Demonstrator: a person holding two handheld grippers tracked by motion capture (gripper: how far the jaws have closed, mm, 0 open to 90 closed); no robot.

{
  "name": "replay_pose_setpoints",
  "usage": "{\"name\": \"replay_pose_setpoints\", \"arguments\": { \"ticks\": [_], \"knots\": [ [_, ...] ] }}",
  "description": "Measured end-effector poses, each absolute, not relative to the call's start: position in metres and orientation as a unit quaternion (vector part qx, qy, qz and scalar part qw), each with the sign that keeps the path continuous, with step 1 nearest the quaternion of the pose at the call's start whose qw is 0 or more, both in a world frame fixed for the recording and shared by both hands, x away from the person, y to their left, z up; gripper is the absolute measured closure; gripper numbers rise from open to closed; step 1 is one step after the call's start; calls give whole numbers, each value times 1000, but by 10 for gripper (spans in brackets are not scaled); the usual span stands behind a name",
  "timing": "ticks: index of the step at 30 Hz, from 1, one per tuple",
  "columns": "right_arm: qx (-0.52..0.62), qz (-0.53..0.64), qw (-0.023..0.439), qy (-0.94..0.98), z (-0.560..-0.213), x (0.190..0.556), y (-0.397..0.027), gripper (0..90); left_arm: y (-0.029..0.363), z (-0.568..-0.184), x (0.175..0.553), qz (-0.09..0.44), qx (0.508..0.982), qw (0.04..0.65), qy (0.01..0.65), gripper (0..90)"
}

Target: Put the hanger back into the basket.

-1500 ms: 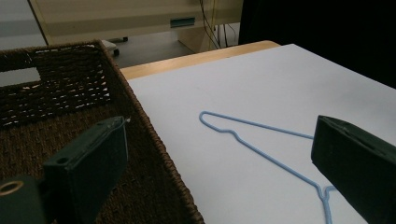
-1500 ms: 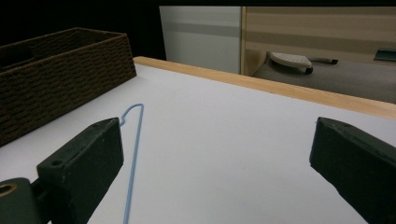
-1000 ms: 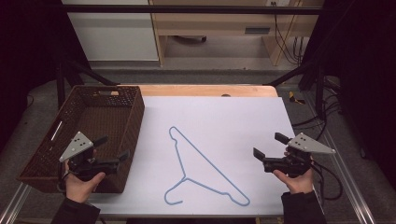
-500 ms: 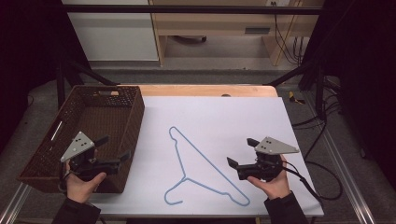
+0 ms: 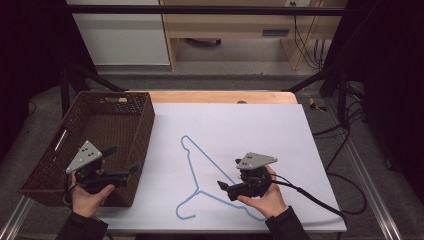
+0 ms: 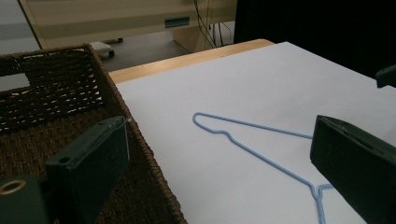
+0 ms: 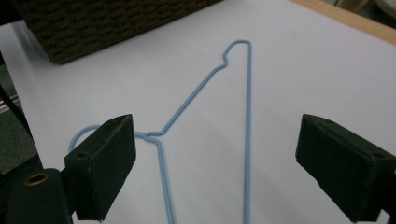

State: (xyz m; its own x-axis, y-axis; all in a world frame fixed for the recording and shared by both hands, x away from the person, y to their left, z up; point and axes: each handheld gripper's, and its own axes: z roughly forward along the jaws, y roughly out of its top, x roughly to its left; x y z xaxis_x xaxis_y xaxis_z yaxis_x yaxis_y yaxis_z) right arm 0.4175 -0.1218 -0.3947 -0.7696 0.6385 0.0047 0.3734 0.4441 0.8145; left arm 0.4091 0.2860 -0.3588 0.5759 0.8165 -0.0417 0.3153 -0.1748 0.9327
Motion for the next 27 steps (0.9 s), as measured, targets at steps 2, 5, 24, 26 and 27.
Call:
{"name": "replay_pose_setpoints", "arguments": {
  "ticks": [2, 5, 24, 26, 27],
  "knots": [
    [294, 422, 146, 845, -400, 418, -114, 146, 286, -359, 409, 245, 726, 510, 390, 42],
    [286, 411, 139, 854, -407, 418, -105, 180, 286, -359, 409, 246, 726, 510, 389, 43],
    [261, 337, 99, 899, -448, 422, -71, 390, 286, -358, 409, 246, 730, 508, 385, 47],
    [264, 330, 94, 901, -451, 423, -70, 425, 286, -358, 409, 247, 729, 509, 385, 47],
    [265, 323, 92, 904, -452, 423, -70, 439, 286, -358, 409, 247, 729, 509, 385, 48]
  ]
}}
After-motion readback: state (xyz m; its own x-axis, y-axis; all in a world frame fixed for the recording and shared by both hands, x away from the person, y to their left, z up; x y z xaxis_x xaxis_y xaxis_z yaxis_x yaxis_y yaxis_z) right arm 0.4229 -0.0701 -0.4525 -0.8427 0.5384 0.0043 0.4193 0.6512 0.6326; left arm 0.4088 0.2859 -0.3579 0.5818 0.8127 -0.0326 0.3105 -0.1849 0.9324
